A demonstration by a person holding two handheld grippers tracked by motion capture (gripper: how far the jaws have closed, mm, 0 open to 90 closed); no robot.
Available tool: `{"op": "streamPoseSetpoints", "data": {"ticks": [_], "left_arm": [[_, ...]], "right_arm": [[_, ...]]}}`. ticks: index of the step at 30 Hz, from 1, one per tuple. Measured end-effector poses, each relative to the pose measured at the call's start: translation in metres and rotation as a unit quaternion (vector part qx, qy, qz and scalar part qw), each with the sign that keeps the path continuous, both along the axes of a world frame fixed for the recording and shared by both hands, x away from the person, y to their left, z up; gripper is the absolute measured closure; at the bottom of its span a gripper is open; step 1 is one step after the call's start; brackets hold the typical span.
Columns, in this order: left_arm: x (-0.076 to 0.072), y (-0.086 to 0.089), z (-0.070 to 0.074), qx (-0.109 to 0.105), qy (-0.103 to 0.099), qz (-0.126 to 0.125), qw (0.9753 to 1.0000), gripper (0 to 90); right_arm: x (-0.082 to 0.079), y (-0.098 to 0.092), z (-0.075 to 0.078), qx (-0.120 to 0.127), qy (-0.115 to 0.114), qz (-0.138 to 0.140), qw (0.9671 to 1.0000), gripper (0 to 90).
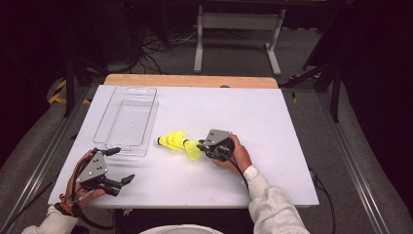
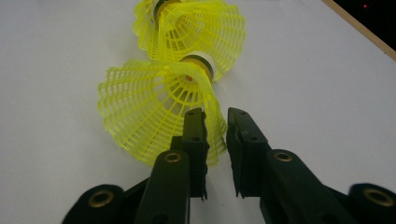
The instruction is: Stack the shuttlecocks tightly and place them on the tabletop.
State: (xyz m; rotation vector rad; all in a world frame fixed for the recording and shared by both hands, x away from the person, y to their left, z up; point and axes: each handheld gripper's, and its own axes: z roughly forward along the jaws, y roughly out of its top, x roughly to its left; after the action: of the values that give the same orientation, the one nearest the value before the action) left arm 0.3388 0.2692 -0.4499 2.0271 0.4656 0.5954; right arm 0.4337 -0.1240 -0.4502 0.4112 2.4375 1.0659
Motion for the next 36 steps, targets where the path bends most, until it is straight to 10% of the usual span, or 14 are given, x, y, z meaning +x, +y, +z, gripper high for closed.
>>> {"op": "streamPoseSetpoints", "data": {"ticks": [14, 24, 36], "left_arm": [[-0.001, -0.001, 0.0, 0.0, -0.001, 0.0, 1.0, 2.5], [-0.002, -0.001, 0.001, 0.001, -0.003, -0.001, 1.0, 2.5], [-0.001, -0.002, 0.0, 0.002, 0.001, 0.002, 1.0, 2.5]], "right_arm": [[-0.003, -0.005, 0.009, 0.018, 0.004, -0.03, 0.9994, 56.7], [-0.05, -0.02, 0.039, 0.06, 0.021, -0.039, 0.9972, 65.2], [-0.054, 0.019, 0.011, 0.033, 0.077, -0.049, 0.9953, 60.8]]}}
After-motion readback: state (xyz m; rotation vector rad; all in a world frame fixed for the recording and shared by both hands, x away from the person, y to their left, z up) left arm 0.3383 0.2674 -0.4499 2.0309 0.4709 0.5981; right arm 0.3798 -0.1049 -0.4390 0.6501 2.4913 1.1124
